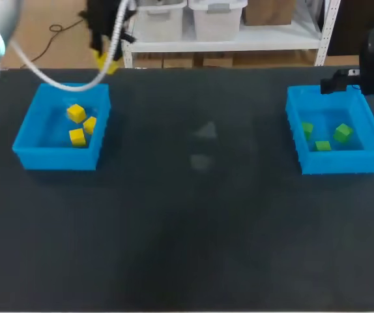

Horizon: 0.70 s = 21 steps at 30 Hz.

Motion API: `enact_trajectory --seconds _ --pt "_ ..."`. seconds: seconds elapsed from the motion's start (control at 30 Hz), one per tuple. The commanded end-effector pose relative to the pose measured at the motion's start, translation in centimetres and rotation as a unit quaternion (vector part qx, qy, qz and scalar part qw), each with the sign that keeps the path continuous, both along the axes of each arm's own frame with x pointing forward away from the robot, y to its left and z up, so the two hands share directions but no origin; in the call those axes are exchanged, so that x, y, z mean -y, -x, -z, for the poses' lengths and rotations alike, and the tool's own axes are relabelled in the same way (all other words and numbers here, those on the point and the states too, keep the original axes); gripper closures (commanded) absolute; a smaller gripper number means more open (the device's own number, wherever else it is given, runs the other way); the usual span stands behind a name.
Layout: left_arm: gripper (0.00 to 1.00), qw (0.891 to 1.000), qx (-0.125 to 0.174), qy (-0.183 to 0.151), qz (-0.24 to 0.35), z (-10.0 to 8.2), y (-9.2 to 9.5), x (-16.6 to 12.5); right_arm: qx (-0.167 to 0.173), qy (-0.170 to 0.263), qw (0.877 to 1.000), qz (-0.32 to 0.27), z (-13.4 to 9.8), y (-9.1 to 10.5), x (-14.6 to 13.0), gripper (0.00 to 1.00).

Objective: Put the green cubes in the right bin and the yellow cubes in the left bin.

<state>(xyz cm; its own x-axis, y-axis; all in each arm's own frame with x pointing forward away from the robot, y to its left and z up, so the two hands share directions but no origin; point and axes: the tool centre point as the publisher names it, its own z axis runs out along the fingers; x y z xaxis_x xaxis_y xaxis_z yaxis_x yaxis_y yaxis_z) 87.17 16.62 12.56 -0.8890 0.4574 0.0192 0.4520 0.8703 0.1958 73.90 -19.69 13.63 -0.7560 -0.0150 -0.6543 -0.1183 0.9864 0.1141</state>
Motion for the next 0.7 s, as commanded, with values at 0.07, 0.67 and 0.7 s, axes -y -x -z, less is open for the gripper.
enact_trajectory --seconds 0.07,0.67,0.7 --pt "1.0 0.999 0.018 0.025 -0.038 1.0 3.6 -5.5 0.003 0.0 1.0 0.001 0.1 0.1 0.0 0.0" --pt "0.0 0.997 0.028 0.036 -0.056 0.6 4.0 -5.5 0.003 0.0 1.0 0.001 0.1 0.1 0.0 0.0" --pt "0.0 0.997 0.028 0.036 -0.056 0.6 4.0 -5.5 0.003 0.0 1.0 0.001 0.1 0.1 0.0 0.0"
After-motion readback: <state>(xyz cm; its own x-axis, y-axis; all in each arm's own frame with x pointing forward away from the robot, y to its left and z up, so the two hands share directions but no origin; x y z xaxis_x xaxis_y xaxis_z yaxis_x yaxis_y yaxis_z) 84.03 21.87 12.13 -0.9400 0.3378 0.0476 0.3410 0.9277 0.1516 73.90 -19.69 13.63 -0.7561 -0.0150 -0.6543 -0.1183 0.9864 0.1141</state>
